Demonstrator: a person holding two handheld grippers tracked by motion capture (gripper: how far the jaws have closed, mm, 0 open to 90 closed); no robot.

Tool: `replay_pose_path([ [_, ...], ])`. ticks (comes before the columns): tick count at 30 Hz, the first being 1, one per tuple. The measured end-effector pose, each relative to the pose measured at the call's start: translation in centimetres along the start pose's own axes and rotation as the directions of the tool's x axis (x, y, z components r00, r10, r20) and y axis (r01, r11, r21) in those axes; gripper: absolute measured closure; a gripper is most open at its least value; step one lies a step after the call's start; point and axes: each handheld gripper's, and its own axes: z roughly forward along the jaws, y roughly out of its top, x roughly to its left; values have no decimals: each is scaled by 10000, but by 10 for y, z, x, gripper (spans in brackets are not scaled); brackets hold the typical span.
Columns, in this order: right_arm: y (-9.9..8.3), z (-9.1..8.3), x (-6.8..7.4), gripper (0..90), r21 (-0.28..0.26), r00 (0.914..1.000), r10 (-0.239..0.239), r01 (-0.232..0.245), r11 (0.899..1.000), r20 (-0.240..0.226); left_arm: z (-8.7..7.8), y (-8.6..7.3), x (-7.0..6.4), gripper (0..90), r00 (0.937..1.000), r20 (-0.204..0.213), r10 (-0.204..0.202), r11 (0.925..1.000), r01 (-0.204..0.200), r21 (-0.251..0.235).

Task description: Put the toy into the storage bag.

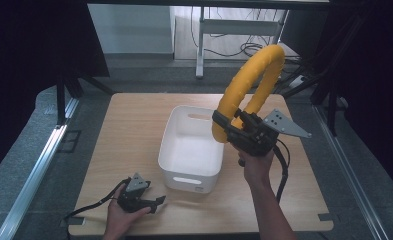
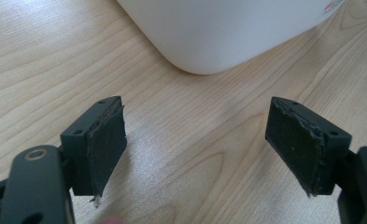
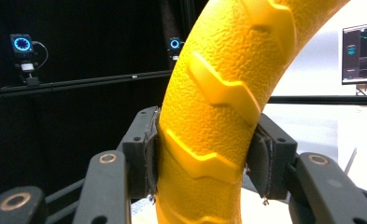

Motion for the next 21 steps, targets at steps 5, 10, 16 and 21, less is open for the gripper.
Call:
replay_pose_path([
  [5,-1,8,6,494,66,9999,-52,53,10000,-147,0,0,0,204,10000,29,-16,10000,16,9],
  [10,-2,19,12,494,42,9994,-20,21,10000,-340,0,0,0,204,10000,0,11,10000,-11,11],
  [16,-8,27,20,494,76,9986,-32,36,10000,-537,-1,0,0,203,10000,5,22,10000,-22,0],
  [21,-12,32,25,493,144,9980,17,-7,9999,-634,-2,0,0,204,10000,-16,21,10000,-21,-31],
])
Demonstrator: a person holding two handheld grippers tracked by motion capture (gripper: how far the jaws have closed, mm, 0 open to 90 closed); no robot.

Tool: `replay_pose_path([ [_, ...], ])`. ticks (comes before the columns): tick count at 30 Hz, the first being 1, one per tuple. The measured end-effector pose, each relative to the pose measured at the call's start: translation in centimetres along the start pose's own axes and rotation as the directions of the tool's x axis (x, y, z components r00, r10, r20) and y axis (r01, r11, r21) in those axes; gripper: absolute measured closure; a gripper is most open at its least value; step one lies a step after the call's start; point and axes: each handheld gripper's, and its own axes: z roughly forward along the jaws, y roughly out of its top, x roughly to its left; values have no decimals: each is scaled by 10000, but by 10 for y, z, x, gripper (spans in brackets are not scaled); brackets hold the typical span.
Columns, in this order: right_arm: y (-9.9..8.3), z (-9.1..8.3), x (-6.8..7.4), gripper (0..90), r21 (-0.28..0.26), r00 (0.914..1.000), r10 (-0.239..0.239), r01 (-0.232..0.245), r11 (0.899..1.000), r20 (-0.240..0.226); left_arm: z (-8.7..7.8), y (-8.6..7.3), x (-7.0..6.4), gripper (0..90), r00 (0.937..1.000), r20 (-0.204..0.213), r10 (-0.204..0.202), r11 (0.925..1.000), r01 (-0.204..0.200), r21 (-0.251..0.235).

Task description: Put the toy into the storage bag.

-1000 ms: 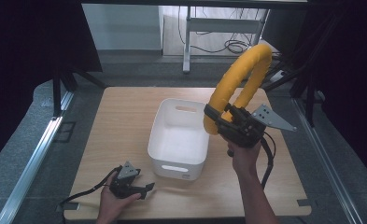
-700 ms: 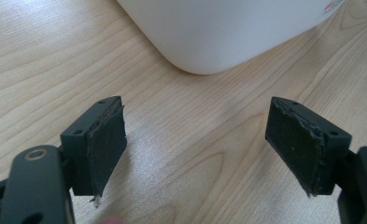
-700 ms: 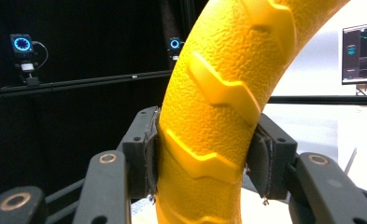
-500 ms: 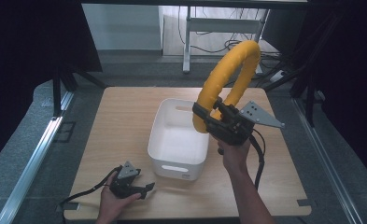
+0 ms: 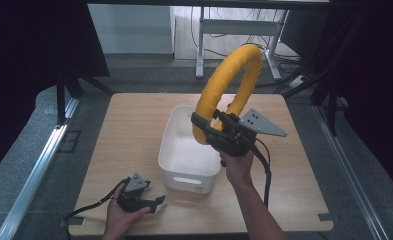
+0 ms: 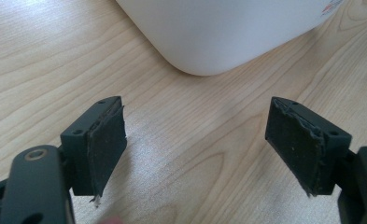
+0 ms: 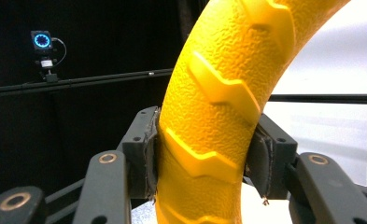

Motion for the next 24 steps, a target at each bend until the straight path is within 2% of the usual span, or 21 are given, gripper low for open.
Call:
replay_pose_path([
  [7,-6,9,6,493,35,9997,129,-128,9999,-210,1,0,0,204,10000,18,-8,10000,8,4],
  [15,-12,18,14,493,76,9997,115,-114,9999,-222,0,0,0,204,10000,55,15,10000,-15,-22],
  [19,-15,22,17,493,-78,9993,238,-240,9997,-290,1,0,0,204,10000,66,7,10000,-7,13],
  [24,-21,26,22,493,136,9993,156,-151,9998,-353,1,0,0,204,10000,56,7,10000,-7,17],
])
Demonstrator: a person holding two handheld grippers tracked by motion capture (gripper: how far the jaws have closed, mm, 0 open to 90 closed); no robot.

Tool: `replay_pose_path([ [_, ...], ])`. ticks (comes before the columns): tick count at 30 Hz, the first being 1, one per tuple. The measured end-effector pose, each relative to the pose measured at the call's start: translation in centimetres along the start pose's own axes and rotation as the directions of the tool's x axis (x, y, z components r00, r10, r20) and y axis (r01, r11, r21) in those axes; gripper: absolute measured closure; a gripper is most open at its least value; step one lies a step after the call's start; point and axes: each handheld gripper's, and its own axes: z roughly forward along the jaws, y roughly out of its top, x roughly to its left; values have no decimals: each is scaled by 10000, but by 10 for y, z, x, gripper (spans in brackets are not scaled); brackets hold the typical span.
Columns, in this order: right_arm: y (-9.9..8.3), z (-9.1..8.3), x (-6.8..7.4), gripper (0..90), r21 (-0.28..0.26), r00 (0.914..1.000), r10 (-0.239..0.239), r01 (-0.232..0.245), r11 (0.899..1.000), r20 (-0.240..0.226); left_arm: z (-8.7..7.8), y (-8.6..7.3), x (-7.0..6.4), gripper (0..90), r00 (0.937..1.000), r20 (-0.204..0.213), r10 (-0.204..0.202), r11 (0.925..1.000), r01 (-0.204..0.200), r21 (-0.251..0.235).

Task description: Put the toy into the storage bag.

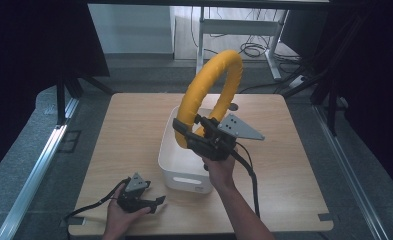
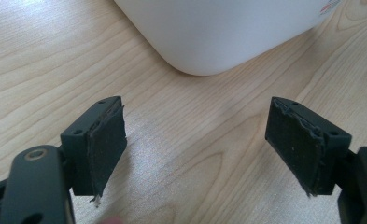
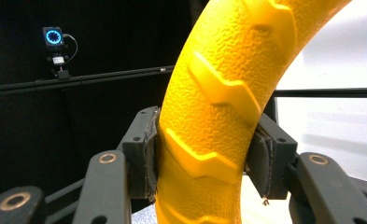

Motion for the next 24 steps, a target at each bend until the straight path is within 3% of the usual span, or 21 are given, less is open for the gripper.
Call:
replay_pose_path([
  [14,-24,10,18,492,-32,9996,296,-297,9996,-43,0,0,0,203,10000,18,-26,10000,26,-6],
  [24,-37,10,19,491,-135,9979,622,-620,9980,189,2,0,0,204,10000,43,-35,10000,35,23],
])
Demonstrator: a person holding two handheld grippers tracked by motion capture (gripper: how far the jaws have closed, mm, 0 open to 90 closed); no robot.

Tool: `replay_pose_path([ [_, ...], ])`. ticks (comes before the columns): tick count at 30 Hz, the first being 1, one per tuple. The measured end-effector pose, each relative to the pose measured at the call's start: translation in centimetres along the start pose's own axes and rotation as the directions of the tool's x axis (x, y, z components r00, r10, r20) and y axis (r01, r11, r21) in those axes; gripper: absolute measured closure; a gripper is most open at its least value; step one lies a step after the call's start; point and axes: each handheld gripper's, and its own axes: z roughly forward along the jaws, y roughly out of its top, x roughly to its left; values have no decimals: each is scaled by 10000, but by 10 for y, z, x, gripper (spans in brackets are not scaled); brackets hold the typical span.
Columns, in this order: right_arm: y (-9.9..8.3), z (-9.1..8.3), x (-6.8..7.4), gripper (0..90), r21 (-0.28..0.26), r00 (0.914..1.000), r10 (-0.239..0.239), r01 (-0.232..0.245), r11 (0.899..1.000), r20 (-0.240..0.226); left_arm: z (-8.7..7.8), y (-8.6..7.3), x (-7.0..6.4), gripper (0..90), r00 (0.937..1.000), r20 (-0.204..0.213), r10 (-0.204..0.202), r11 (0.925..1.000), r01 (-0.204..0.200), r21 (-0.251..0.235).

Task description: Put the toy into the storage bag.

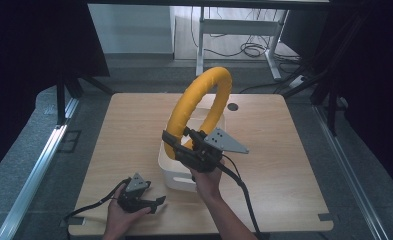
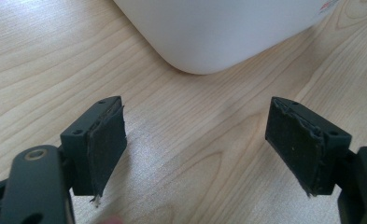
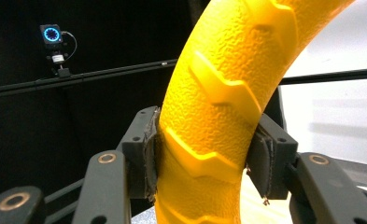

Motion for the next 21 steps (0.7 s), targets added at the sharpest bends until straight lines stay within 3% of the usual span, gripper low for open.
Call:
replay_pose_path([
  [5,-8,1,0,491,56,9997,-77,76,10000,232,0,0,0,204,10000,-6,15,10000,-15,25],
  [21,-32,4,1,490,419,9993,267,-278,9987,264,-1,0,0,203,10000,-39,42,10000,-42,-29],
])
